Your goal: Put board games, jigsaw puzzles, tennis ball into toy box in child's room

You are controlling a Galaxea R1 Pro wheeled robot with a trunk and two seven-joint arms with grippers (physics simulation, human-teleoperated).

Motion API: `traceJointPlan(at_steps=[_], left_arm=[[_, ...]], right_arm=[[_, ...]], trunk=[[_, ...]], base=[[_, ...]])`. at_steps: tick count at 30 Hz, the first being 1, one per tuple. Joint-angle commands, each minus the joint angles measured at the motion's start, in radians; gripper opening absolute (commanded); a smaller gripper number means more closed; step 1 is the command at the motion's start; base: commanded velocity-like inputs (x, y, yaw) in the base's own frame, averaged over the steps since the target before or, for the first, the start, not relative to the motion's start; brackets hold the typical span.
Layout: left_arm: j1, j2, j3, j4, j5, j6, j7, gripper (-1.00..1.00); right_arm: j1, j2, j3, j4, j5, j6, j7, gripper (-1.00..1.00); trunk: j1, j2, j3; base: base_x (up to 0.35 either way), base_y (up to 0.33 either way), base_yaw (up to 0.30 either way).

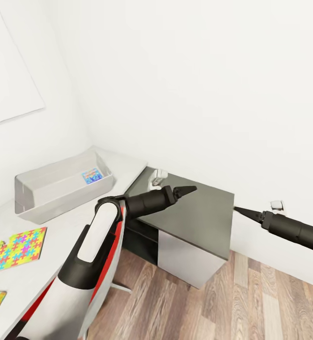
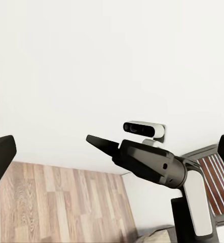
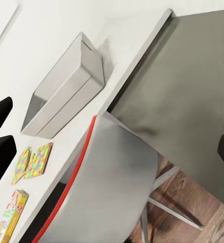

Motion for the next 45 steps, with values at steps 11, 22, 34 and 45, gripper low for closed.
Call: traceJointPlan(at_steps=[11,22,34,45], left_arm=[[-0.001,0.0,0.001,0.0,0.009,0.003,0.009,1.0],[0.0,0.0,0.001,0.0,0.009,0.001,0.009,1.0],[0.003,0.001,0.002,0.023,0.007,0.001,0.008,1.0],[0.004,0.001,0.002,0.041,0.005,0.0,0.009,1.0]], right_arm=[[-0.002,-0.002,-0.003,0.0,0.005,0.005,0.006,1.0],[-0.002,-0.002,-0.006,0.0,0.006,0.005,0.006,1.0],[-0.006,-0.003,-0.007,0.001,0.007,0.005,-0.004,1.0],[-0.019,-0.001,-0.007,0.002,0.002,0.005,-0.083,1.0]], trunk=[[0.0,-0.001,0.016],[0.0,-0.001,0.024],[0.0,-0.001,0.029],[0.0,-0.001,0.035]], base=[[-0.007,0.0,-0.165],[-0.001,0.0,-0.101],[0.0,0.0,-0.181],[0.0,0.0,-0.266]])
